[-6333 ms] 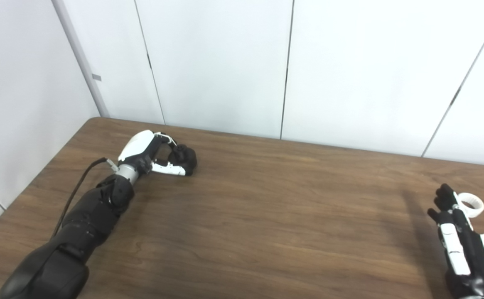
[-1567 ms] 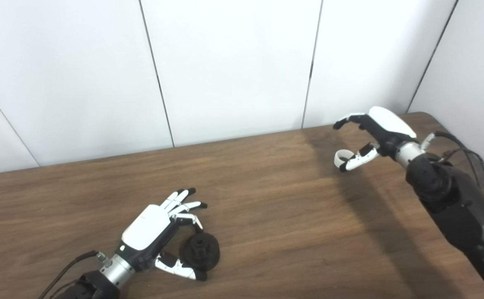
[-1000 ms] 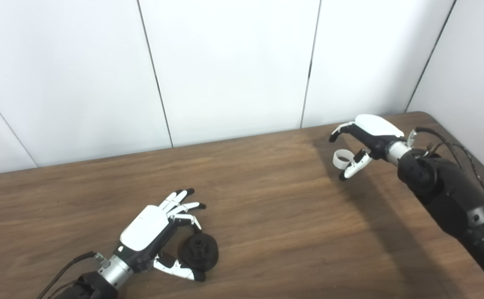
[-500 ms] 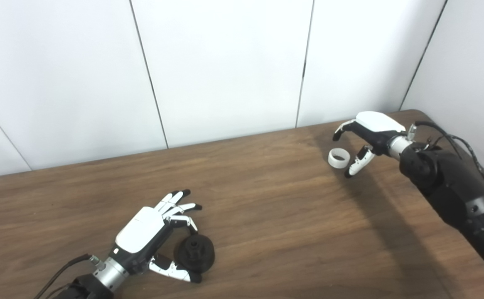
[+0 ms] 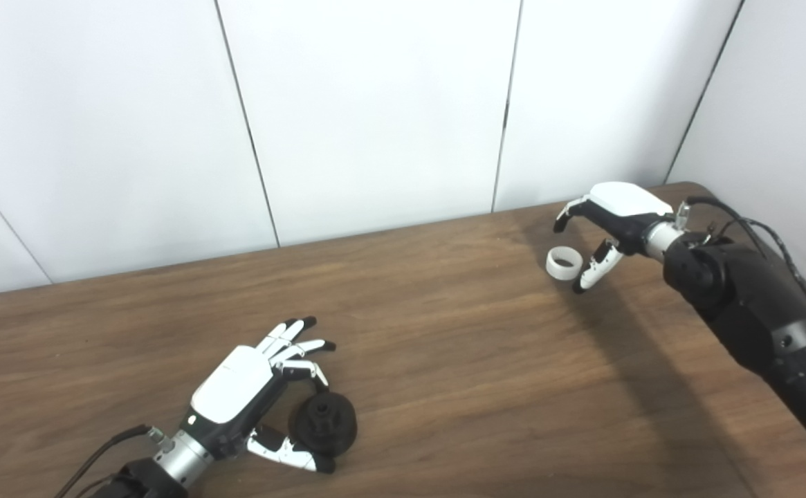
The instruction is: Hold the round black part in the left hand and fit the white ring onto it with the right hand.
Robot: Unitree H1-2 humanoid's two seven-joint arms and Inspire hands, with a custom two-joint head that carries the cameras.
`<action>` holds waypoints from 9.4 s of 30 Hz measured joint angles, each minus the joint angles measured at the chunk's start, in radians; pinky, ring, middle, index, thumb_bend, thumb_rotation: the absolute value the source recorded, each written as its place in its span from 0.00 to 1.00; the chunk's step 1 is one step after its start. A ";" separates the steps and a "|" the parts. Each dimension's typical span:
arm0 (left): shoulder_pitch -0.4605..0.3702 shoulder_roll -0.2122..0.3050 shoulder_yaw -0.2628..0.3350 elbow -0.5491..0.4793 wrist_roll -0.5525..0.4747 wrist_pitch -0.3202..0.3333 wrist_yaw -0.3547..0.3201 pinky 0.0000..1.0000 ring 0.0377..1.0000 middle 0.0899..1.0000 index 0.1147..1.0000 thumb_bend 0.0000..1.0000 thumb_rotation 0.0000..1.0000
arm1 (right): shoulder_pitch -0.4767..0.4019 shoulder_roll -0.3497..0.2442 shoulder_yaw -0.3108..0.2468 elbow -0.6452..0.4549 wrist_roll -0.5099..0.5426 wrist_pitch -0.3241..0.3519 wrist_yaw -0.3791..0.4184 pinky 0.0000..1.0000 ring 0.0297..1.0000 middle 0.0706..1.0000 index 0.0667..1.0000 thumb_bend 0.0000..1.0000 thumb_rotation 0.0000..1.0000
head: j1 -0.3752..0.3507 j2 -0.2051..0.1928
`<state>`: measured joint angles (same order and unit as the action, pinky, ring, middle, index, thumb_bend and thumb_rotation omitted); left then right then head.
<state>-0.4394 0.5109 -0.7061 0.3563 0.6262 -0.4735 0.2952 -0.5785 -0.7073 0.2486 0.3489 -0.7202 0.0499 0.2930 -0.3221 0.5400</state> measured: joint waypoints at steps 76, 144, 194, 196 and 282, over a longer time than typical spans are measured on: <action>0.042 0.003 0.054 -0.057 0.006 0.004 -0.065 1.00 1.00 0.84 0.41 0.52 0.06 | -0.002 0.016 0.054 0.055 -0.088 -0.004 -0.132 1.00 1.00 0.82 0.45 0.53 0.14 | 0.006 0.018; 0.093 -0.120 0.207 -0.131 0.096 0.072 -0.240 1.00 1.00 0.84 0.41 0.52 0.06 | -0.028 0.330 0.184 -0.605 0.169 -0.273 0.287 1.00 1.00 0.90 0.44 0.52 0.15 | 0.334 0.086; 0.125 -0.139 0.247 -0.218 0.095 0.098 -0.367 1.00 1.00 0.86 0.41 0.52 0.06 | 0.047 0.344 0.176 -0.483 0.162 -0.368 0.308 1.00 1.00 0.90 0.44 0.52 0.15 | 0.370 0.123; 0.125 -0.140 0.248 -0.218 0.095 0.098 -0.370 1.00 1.00 0.86 0.41 0.52 0.06 | 0.048 0.350 0.178 -0.483 0.159 -0.372 0.303 1.00 1.00 0.90 0.44 0.52 0.15 | 0.373 0.123; 0.153 -0.174 0.280 -0.260 0.127 0.096 -0.418 1.00 1.00 0.84 0.41 0.52 0.05 | 0.064 0.341 0.181 -0.460 0.230 -0.332 0.379 1.00 1.00 0.99 0.58 1.00 0.21 | 0.393 0.150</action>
<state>-0.2868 0.3370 -0.4262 0.0966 0.7535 -0.3771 -0.1227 -0.5144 -0.3666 0.4299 -0.1111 -0.4898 -0.2824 0.6719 0.0706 0.6903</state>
